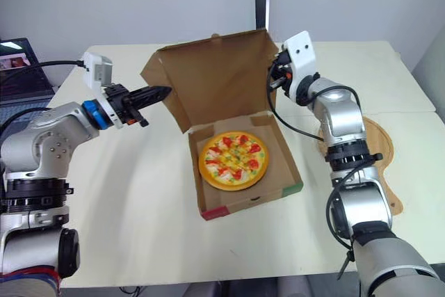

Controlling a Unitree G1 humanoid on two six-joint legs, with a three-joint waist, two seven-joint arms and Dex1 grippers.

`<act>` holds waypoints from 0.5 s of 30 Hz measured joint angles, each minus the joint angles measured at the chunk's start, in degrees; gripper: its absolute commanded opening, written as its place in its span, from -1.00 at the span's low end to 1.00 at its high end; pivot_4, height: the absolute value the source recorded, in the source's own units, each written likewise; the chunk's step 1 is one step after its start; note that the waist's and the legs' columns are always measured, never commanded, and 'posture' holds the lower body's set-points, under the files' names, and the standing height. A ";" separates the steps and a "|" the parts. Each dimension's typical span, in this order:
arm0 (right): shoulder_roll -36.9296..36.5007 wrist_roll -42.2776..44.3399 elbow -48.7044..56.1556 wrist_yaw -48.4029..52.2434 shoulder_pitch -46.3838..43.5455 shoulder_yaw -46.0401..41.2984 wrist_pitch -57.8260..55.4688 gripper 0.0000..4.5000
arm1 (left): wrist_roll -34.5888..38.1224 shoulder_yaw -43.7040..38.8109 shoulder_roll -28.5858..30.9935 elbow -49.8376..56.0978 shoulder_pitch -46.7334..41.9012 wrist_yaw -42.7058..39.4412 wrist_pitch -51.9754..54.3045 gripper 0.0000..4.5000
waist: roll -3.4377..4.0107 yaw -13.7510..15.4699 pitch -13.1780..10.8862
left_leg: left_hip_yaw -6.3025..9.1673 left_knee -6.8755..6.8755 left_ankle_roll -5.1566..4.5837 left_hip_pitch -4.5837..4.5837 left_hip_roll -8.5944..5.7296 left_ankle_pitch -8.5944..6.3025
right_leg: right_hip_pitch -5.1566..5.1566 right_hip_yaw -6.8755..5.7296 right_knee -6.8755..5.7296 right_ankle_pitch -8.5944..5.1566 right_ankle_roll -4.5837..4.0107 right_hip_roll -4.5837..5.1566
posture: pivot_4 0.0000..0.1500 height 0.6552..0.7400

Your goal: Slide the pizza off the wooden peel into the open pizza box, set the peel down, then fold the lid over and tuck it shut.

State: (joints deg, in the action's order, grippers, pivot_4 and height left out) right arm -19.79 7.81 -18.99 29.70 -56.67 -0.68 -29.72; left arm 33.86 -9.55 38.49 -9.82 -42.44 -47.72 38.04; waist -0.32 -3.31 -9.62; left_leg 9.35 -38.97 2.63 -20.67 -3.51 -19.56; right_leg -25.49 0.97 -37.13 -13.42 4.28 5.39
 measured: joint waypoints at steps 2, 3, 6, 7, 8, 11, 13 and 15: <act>-1.14 -0.11 3.87 -1.46 1.72 -0.26 -2.04 -0.99 | -1.02 0.91 -1.74 -0.27 -1.54 0.89 -0.53 -1.00 | 0.00 -0.04 0.00 | -0.03 -0.01 0.00 -0.02 0.00 0.00 | -0.04 0.02 -0.03 0.00 0.00 0.00 | 1.00 1.00; -1.65 -0.24 5.75 -2.38 2.47 -0.31 -3.09 -0.99 | -1.37 1.30 -2.51 -0.43 -2.17 1.09 -0.72 -1.00 | 0.00 -0.06 0.00 | -0.04 -0.01 0.00 -0.03 0.00 0.00 | -0.06 0.03 -0.04 0.00 0.00 0.00 | 1.00 1.00; -2.24 -0.49 11.25 -5.92 4.58 -1.45 -7.27 -0.99 | -1.92 2.22 -5.35 -0.54 -3.95 2.20 -0.58 -1.00 | -0.01 -0.06 0.00 | -0.04 -0.02 -0.01 -0.09 0.00 0.00 | -0.11 0.04 -0.07 0.00 0.00 0.00 | 1.00 1.00; -2.28 -0.48 12.64 -6.78 4.94 -1.78 -8.55 -0.99 | -2.15 2.48 -5.93 -0.54 -4.32 2.36 -0.42 -1.00 | 0.00 -0.06 0.00 | -0.05 -0.04 -0.01 -0.11 -0.01 0.00 | -0.12 0.04 -0.08 0.00 0.00 0.00 | 1.00 1.00; -2.41 -0.45 14.51 -7.72 5.44 -2.22 -10.14 -0.99 | -2.33 2.55 -6.55 -0.53 -4.74 2.73 0.04 -1.00 | 0.00 -0.06 0.00 | -0.05 -0.04 -0.01 -0.11 -0.01 0.00 | -0.13 0.05 -0.08 0.00 0.00 0.00 | 1.00 1.00; -2.85 -0.32 19.63 -9.85 6.76 -2.91 -14.22 -0.99 | -2.38 2.56 -8.06 -0.47 -5.76 3.88 1.48 -1.00 | -0.01 -0.04 0.01 | -0.06 -0.04 -0.01 -0.11 -0.01 0.00 | -0.14 0.05 -0.09 0.00 0.00 0.00 | 1.00 1.00; -3.06 -0.29 22.47 -11.00 7.63 -3.48 -16.50 -0.99 | -2.37 2.65 -8.97 -0.19 -5.80 4.31 1.93 -1.00 | -0.01 -0.03 0.01 | -0.05 -0.04 -0.01 -0.11 -0.02 0.00 | -0.13 0.05 -0.09 0.01 0.00 0.01 | 1.00 1.00; -3.10 -0.17 25.80 -12.12 9.16 -3.89 -18.83 -0.99 | -2.36 2.63 -10.18 0.11 -5.84 4.76 2.58 -1.00 | -0.01 0.11 0.01 | -0.05 -0.06 -0.01 -0.12 -0.03 0.00 | -0.13 0.05 -0.09 0.01 0.00 0.01 | 1.00 1.00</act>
State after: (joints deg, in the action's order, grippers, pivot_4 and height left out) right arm -22.89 7.63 6.81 17.59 -47.51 -4.57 -48.55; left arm 31.51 -6.92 28.31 -9.71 -48.28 -42.96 40.62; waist -0.33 -3.20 -9.61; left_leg 9.31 -39.03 2.63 -20.80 -3.53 -19.55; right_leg -25.62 1.02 -37.22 -13.41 4.28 5.40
